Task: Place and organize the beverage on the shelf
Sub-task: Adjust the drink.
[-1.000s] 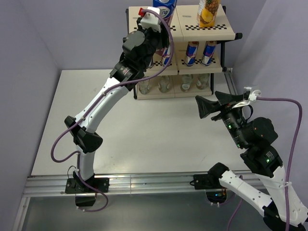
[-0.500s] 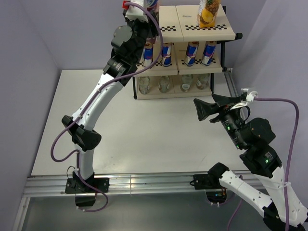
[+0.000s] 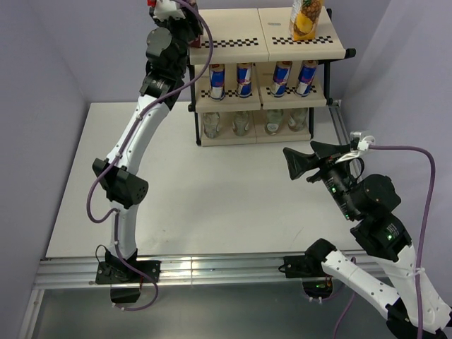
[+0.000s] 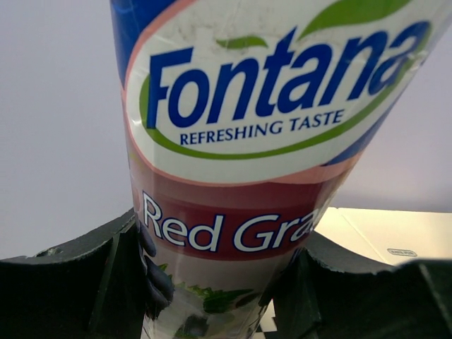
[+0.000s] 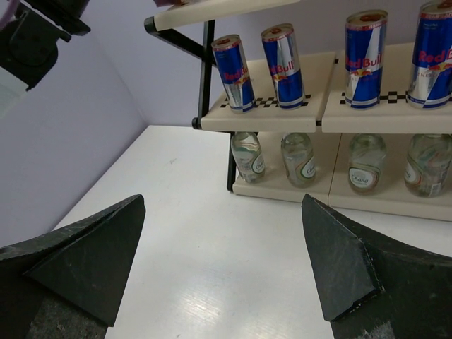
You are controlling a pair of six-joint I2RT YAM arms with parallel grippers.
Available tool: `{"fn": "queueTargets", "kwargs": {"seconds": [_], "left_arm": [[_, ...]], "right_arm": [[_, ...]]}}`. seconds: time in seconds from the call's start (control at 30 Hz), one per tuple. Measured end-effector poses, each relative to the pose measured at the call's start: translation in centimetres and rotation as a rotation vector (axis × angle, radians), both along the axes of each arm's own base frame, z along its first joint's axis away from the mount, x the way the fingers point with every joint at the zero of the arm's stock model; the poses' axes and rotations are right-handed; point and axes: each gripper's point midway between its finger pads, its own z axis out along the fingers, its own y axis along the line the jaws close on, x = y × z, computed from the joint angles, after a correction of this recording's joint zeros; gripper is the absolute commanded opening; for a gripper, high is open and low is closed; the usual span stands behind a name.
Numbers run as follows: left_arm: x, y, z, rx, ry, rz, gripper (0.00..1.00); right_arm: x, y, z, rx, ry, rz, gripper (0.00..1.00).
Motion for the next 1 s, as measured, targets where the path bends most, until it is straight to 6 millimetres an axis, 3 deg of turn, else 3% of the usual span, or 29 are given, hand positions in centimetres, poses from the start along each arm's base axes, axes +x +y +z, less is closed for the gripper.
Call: {"fn": "queueTargets", "kwargs": {"seconds": [0.67, 1.0], "left_arm": [[-0.4, -3.4, 0.1, 0.160, -0.056, -0.078, 0.01], [-0.6, -4.1, 0.2, 0.159, -0.087, -0.053, 0.01]], "right_arm": [[0.5, 0.4, -1.8, -0.023, 0.033, 0.000, 0.98], [0.4, 0.3, -2.2, -0.022, 0.037, 0.001, 0.98]]}}
